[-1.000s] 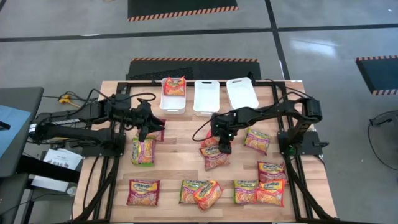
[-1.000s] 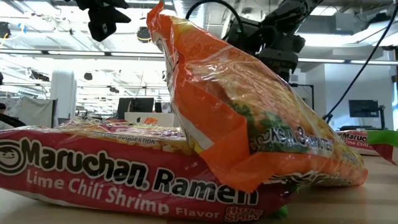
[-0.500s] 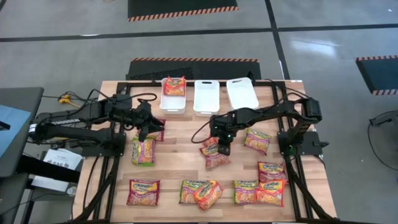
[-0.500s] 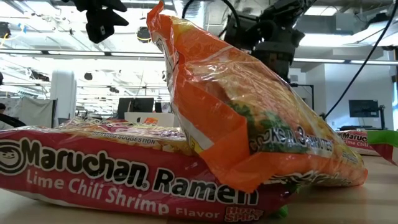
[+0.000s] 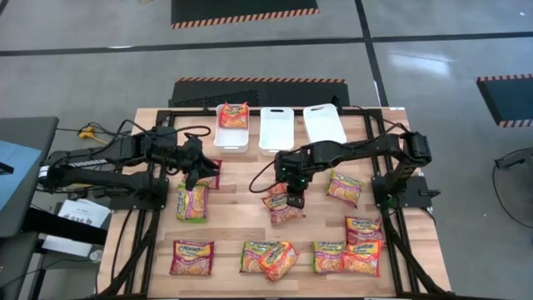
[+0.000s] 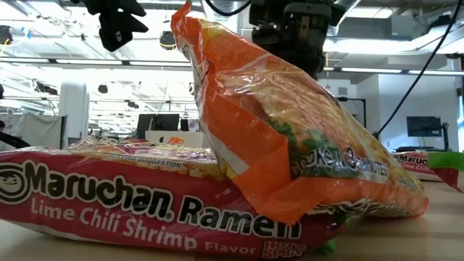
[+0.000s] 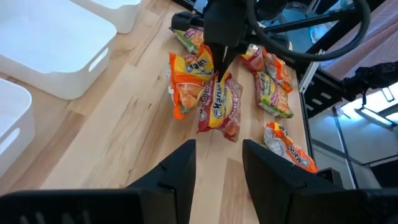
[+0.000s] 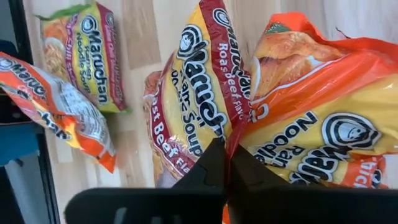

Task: Sort Maruchan noodles
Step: Put the red noodle pack into the right white bin

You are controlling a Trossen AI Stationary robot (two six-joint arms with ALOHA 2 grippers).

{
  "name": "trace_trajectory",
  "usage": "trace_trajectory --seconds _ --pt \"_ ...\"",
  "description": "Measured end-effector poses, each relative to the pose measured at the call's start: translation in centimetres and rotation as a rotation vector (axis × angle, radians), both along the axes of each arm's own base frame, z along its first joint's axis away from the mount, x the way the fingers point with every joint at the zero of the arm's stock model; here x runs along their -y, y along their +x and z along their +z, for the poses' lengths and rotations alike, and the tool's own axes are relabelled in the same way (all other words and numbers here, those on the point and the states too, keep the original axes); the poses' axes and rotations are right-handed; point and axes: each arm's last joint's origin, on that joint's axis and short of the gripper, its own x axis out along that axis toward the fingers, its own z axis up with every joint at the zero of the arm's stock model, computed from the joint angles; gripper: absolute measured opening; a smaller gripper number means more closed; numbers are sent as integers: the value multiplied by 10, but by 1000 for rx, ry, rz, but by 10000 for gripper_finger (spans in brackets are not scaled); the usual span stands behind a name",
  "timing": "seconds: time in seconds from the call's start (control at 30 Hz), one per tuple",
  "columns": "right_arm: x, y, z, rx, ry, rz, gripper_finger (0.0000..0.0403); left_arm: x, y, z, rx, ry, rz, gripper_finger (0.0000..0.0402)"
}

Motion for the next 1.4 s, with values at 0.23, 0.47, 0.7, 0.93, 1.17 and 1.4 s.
trace_trajectory --seconds 0.23,0.47,0.7,0.93,1.17,1.4 --pt "9 5 -19 -68 -35 -28 17 0 0 0 0 0 0 116" --pt "14 9 -33 -103 -30 -45 35 0 -1 -2 -28 -4 0 116" --pt "14 11 -32 -87 -31 -44 86 0 -3 -7 -75 -12 0 116" --pt "12 10 -32 -94 -8 -37 134 1 -3 -7 -78 0 -6 116" --pt "11 10 -32 -96 -46 -48 100 1 -4 -7 -82 4 -9 116" --pt "13 10 -33 -106 -50 -86 17 1 -4 -7 -82 5 -9 116"
